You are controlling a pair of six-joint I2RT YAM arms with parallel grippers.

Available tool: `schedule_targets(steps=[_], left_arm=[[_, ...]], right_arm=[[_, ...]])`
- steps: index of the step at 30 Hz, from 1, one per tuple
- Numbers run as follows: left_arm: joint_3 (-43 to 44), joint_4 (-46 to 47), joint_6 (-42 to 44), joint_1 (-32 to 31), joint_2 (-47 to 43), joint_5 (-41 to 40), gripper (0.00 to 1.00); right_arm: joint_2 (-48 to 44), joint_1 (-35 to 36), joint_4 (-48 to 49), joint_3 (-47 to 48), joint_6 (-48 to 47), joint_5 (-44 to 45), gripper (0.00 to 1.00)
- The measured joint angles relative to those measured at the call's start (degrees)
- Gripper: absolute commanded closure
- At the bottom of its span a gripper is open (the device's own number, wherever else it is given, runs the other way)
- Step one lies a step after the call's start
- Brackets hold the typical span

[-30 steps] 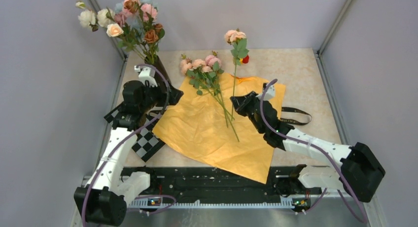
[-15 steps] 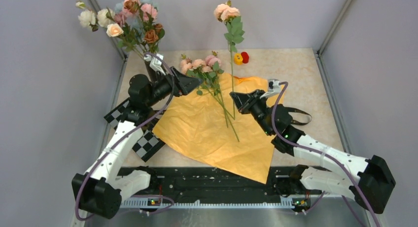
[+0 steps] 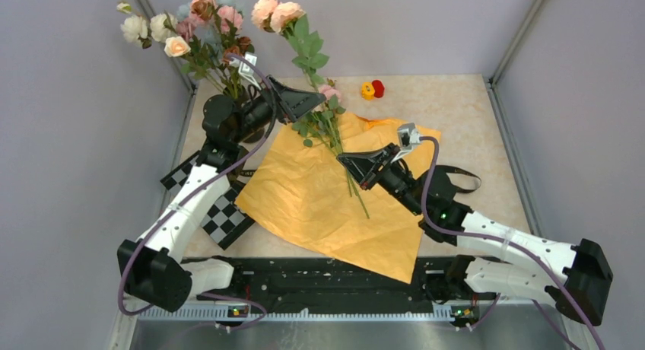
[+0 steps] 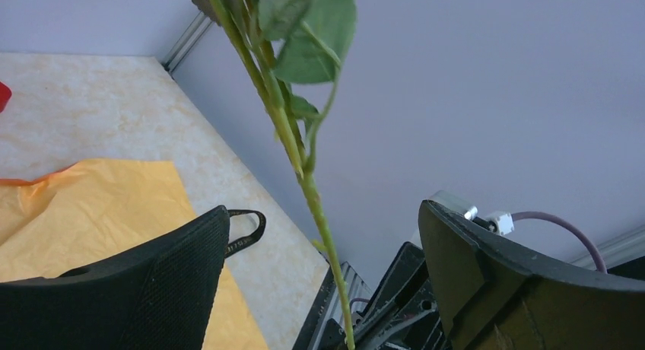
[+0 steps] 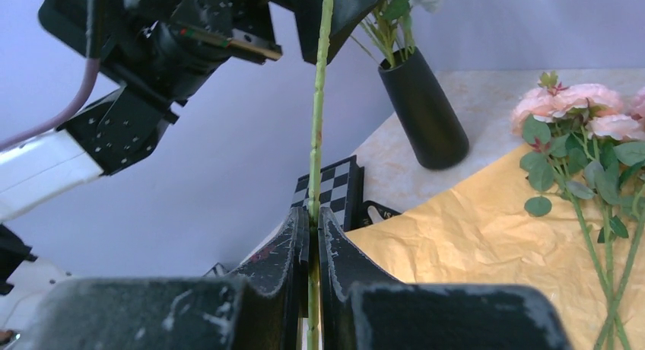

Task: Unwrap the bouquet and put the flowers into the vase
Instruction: Pick up the fake flower from the wrapping paper.

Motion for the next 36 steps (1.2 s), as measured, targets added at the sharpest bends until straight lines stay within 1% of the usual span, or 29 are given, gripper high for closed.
schedule_targets(steps=[4,5,9,13,19,26,32,33,36], left_arm=[[1.2,0.7,-1.5,0.0,1.5,0.0,0.28],[1.4,0.8,-1.7,0.0,1.6,-0.1,0.31],[1.6,1.2,-1.8,0.0,1.6,-0.7,0.37],[1.6,0.8,-1.2,0.0,0.9,-2.4,0.48],[1.6,-0.2,0.4,0.0,-1.3,-4.9,0.59],[1.6,-0.5,1.2,0.0,-1.9,-6.1,0.79],[1.6,-0.7,0.9,-0.1,-1.9,-6.0,0.99],[1.6,-0.7,1.0,-0.1,-1.9,-6.0,1.0],[1.7,-1.2,1.2,-0.1,-1.9,-6.1,1.0]], right_arm=[[-0.3,0.0,0.0,0.0,-1.2,-2.8,1.0],[-0.3,0.1,0.0,0.0,-1.5,-3.2,1.0],[-0.6,0.3,-0.5,0.0,-2.0,-4.5,1.0],[-1.5,0.3,-0.5,0.0,-2.4,-4.9,1.0],[-1.8,0.3,-0.5,0.0,-2.5,-5.3,1.0],[-1.9,0.3,-0.8,0.0,-3.2,-5.9,1.0],[-1.8,0.3,-2.0,0.0,-3.5,-5.7,1.0],[-1.8,0.3,-2.0,0.0,-3.5,-5.6,1.0],[-1.8,0.3,-2.1,0.0,-3.7,-5.5,1.0]])
